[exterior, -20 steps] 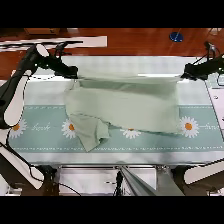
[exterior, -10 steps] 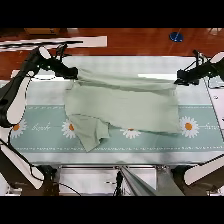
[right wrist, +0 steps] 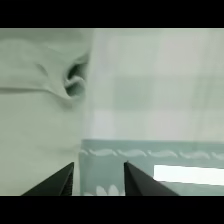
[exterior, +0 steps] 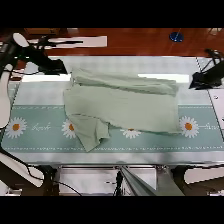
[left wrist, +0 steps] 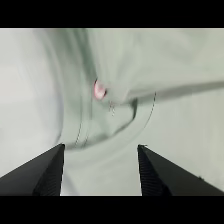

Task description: Fold the shirts.

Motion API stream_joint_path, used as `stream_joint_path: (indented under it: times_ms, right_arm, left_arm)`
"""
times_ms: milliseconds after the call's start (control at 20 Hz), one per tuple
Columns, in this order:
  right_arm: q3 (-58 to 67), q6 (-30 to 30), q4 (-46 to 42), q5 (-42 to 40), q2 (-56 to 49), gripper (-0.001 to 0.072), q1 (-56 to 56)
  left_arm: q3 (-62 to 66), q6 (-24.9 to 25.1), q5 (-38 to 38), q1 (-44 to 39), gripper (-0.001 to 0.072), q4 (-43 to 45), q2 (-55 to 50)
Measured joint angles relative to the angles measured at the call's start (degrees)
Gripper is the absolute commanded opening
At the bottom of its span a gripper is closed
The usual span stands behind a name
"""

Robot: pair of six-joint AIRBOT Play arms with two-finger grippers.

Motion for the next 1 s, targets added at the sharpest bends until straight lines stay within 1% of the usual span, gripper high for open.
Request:
stream_joint_path:
  times_ms: [50, 150, 250, 350, 500, 650, 800, 1000]
  right_arm:
    - [-2.16, -0.04, -0.81, 0.70, 2.43, 0.0392, -1.99]
    - [-8.02, -1.36, 1.07, 1.11, 7.10, 0.0392, -6.32]
    - [-15.96, -4.48, 6.82, 0.55, 12.17, 0.0392, -11.23]
    - [-23.41, -7.41, 12.33, -1.11, 16.59, 0.0393, -15.58]
    - [-31.98, -11.26, 19.82, -3.72, 21.66, 0.0392, -20.09]
    - [-37.51, -14.36, 24.55, -5.57, 24.52, 0.0392, -22.01]
    - [-40.94, -15.85, 26.47, -6.62, 25.62, 0.0392, -22.71]
    - [-44.15, -16.70, 27.63, -6.58, 26.14, 0.0392, -23.02]
  left_arm:
    - [-1.75, 0.09, -2.08, 1.40, 0.0560, -0.72, 1.44]
    - [-7.85, 1.68, -3.67, 4.24, 0.0561, -4.02, 5.05]
    - [-16.33, 4.04, -4.87, 6.54, 0.0561, -8.02, 9.38]
    - [-26.51, 6.23, -3.56, 8.35, 0.0561, -10.23, 14.14]
    - [-41.51, 9.31, 0.59, 10.03, 0.0561, -12.35, 21.55]
    - [-52.59, 11.56, 5.25, 10.58, 0.0560, -13.86, 26.58]
    - [-59.21, 13.73, 9.01, 10.58, 0.0559, -14.38, 28.70]
    - [-62.75, 15.34, 13.70, 8.33, 0.0559, -14.84, 29.09]
